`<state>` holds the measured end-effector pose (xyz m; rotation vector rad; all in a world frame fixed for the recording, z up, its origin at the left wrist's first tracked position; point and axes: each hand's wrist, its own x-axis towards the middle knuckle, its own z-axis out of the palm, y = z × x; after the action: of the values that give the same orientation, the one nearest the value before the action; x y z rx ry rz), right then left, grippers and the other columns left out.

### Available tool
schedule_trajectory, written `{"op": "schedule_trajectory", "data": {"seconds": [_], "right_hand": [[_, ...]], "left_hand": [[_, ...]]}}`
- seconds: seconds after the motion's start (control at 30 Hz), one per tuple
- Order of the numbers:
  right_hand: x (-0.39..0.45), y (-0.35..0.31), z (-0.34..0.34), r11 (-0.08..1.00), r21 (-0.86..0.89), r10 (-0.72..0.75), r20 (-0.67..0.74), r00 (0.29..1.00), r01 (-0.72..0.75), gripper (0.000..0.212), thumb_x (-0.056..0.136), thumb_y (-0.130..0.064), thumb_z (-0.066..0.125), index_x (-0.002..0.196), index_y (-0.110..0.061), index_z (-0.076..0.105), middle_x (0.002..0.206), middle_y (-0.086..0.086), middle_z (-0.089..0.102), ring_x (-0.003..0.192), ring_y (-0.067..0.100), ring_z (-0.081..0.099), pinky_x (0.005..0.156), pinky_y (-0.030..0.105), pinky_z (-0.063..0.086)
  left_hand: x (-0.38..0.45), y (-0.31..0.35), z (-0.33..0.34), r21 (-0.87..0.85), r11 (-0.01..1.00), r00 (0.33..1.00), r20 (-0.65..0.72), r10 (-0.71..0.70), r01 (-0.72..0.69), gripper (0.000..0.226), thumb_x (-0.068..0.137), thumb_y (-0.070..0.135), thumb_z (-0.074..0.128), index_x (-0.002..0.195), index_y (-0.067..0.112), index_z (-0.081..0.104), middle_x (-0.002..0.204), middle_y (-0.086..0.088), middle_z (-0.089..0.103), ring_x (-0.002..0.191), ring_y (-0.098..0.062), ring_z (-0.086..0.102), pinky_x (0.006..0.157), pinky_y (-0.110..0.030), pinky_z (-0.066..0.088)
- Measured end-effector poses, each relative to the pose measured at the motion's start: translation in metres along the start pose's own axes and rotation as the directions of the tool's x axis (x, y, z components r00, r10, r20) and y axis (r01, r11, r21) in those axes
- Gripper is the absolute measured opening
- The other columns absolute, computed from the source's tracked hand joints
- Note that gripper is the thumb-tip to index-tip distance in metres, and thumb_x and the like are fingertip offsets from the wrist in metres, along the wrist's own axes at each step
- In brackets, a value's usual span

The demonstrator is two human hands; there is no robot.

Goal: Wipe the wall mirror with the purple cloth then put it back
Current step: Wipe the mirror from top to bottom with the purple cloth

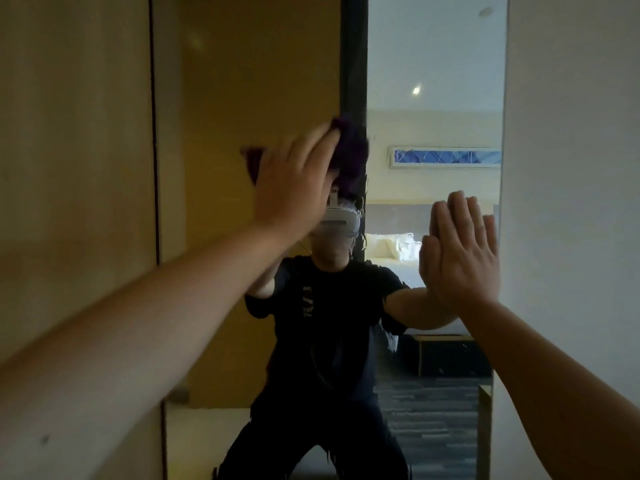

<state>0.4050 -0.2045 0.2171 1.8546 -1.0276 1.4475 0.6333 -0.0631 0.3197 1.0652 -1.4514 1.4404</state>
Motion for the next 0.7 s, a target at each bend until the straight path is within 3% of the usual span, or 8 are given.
{"op": "schedule_trajectory", "data": {"seconds": [0.13,0.23,0.3,0.5,0.7], "right_hand": [[-0.001,0.001,0.001,1.000,0.001,-0.014,-0.024,1.000,0.014,0.054,0.105,-0.040,0.019,0.154,-0.020,0.008,0.165,0.004,0.003,0.153,0.022,-0.003,0.124,0.049,0.004],[0.000,0.002,0.001,1.000,0.006,-0.010,-0.037,0.999,0.010,0.055,0.105,-0.040,0.019,0.155,-0.018,0.015,0.165,0.006,0.008,0.153,0.022,-0.001,0.124,0.049,0.006],[0.000,0.003,0.001,1.000,0.016,-0.012,-0.042,0.999,0.013,0.056,0.105,-0.041,0.017,0.156,-0.016,0.020,0.165,0.008,0.010,0.153,0.023,0.000,0.124,0.049,0.006],[0.000,0.002,-0.002,0.996,0.081,-0.037,-0.098,0.995,0.045,0.057,0.105,-0.041,0.017,0.154,-0.013,0.025,0.164,0.008,0.015,0.153,0.025,0.006,0.122,0.052,0.011],[-0.001,0.003,0.003,0.994,0.094,-0.031,-0.165,0.986,0.047,0.059,0.105,-0.044,0.013,0.152,-0.013,0.033,0.162,0.011,0.024,0.152,0.027,0.013,0.122,0.053,0.014]], "left_hand": [[0.084,0.007,0.017,0.117,0.986,0.990,0.086,0.108,-0.117,0.043,0.099,0.028,0.040,0.136,0.010,0.052,0.144,-0.009,0.049,0.130,-0.033,0.047,0.106,-0.046,0.035],[0.101,0.007,0.040,0.145,0.986,0.975,0.218,0.051,-0.084,0.046,0.104,0.033,0.037,0.147,0.014,0.038,0.158,-0.006,0.029,0.145,-0.029,0.026,0.116,-0.045,0.022],[0.086,0.010,0.051,0.160,0.984,0.972,0.230,0.040,-0.079,0.050,0.104,0.038,0.036,0.150,0.016,0.034,0.159,-0.006,0.027,0.146,-0.026,0.024,0.118,-0.044,0.017],[-0.035,0.046,0.045,0.050,0.985,0.949,0.282,0.144,-0.164,0.053,0.102,0.034,0.037,0.150,0.013,0.034,0.160,-0.008,0.026,0.148,-0.027,0.021,0.119,-0.049,0.018],[-0.199,0.093,0.037,0.048,0.978,0.916,0.360,0.175,-0.205,0.060,0.093,0.032,0.062,0.147,0.013,0.042,0.158,-0.008,0.030,0.147,-0.026,0.026,0.114,-0.045,0.029]]}}
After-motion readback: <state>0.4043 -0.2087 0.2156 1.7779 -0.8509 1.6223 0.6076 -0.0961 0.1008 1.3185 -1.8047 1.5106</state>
